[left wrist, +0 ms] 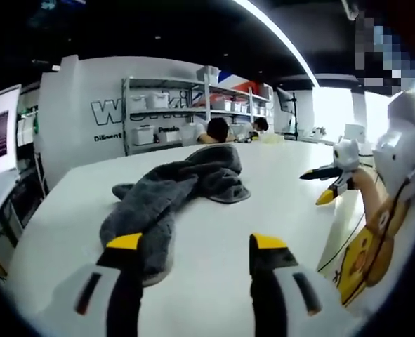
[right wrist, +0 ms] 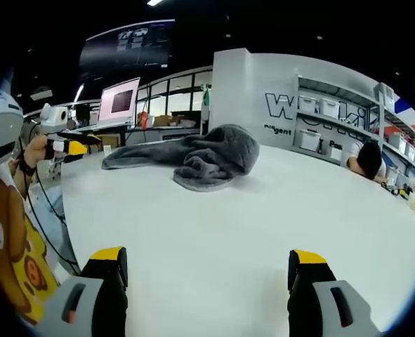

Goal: Fold the towel on the table until its edges align and the towel forms a compact rectangular stack.

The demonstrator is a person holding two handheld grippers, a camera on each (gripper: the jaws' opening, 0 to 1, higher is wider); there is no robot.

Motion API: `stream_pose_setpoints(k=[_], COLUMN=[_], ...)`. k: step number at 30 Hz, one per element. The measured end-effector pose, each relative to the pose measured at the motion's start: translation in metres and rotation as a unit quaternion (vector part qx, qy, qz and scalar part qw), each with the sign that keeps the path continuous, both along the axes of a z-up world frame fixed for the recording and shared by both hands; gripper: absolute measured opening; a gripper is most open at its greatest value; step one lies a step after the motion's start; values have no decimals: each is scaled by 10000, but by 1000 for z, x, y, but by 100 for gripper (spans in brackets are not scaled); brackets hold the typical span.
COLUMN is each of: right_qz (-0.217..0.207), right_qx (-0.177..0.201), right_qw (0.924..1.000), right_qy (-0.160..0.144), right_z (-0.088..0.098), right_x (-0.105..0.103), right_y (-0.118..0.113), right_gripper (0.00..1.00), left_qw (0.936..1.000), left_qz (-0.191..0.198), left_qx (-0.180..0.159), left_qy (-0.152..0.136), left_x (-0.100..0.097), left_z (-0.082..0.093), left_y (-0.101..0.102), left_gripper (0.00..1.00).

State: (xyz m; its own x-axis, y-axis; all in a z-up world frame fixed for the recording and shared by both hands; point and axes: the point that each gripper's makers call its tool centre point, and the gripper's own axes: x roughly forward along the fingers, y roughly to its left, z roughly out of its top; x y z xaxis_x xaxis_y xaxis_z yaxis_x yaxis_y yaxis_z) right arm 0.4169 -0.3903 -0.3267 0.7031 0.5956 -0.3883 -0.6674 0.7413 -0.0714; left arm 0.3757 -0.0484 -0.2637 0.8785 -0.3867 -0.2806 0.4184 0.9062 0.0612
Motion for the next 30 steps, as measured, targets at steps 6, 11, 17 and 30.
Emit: stream_pose_setpoints(k=[6,11,17,30], right_qz=[37,87,120,140], right_qx=[-4,-23,-47,-94], right_qw=[10000,10000,9999,9999], right_qy=[6,22,38,34], right_z=[0,0,0,0], right_x=[1,0,1,3], right_y=[3,6,10,14], right_gripper=[99,99,99,99], left_qw=[9997,9997,9994,9993], left_qz=[130,225,335,361], left_qx=[196,90,25,5], left_qy=[87,29,-63,-25], left_x=[-1,-2,-2,-3], left_z=[-10,-10,-9,-13], left_y=[0,-2,-2,4], left_gripper=[70,73,81,87])
